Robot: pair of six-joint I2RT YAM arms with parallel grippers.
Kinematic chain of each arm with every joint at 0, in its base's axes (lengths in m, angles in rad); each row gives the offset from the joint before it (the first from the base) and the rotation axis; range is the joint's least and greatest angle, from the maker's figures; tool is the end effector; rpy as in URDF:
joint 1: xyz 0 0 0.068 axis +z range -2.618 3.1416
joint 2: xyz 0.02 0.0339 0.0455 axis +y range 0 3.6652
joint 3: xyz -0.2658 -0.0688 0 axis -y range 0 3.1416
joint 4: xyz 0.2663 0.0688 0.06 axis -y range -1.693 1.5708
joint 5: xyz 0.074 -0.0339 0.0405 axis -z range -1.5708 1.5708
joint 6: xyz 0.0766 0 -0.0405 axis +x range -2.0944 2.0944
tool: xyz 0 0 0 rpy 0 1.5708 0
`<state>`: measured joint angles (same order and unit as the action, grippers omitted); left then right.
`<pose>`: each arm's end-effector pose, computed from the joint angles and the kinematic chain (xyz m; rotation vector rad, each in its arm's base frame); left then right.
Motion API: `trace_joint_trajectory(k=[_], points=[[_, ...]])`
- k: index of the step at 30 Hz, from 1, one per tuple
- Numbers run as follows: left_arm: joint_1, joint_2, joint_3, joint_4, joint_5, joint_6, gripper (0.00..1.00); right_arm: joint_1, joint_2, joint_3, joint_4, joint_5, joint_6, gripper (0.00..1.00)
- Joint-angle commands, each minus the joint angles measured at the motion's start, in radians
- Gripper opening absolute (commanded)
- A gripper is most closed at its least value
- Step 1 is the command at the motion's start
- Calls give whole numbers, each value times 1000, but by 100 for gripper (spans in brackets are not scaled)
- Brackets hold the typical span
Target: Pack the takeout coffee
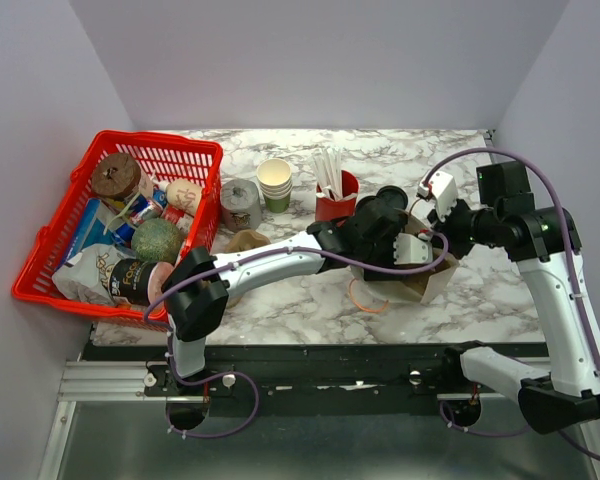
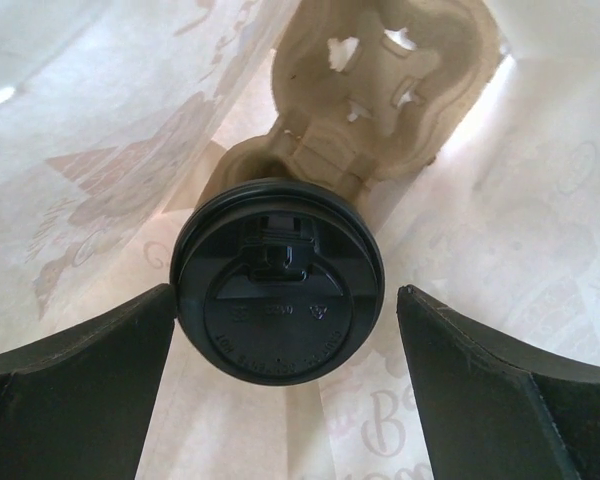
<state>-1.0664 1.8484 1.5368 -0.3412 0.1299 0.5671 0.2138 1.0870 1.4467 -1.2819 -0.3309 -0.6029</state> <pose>0.2251 -0.4284 0.2535 1.6885 1.4866 -0.4162 0.2028 0.0695 0.3820 -1.0925 2.1807 0.2407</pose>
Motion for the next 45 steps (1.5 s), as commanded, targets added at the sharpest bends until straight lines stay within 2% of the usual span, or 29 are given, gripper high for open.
trace_joint_trajectory(k=[1,10,20,30,36,42,45], points=[[14,-54,-7,39,-59,-23,99,-11,14,21,-83,-14,18,0],[14,-87,-32,87,-67,-26,99,-36,37,34,-82,-30,25,1],[32,-141,-9,73,85,-108,99,-178,123,124,-96,-66,14,0],[54,-156,66,226,240,-328,98,-209,185,146,-99,-48,-18,1],[74,-123,143,316,228,-505,99,-274,223,159,-103,-45,-37,0],[140,-118,241,312,277,-628,98,-376,263,198,-115,-60,-69,1],[163,-126,296,246,274,-604,98,-427,278,213,-125,-65,-97,1]])
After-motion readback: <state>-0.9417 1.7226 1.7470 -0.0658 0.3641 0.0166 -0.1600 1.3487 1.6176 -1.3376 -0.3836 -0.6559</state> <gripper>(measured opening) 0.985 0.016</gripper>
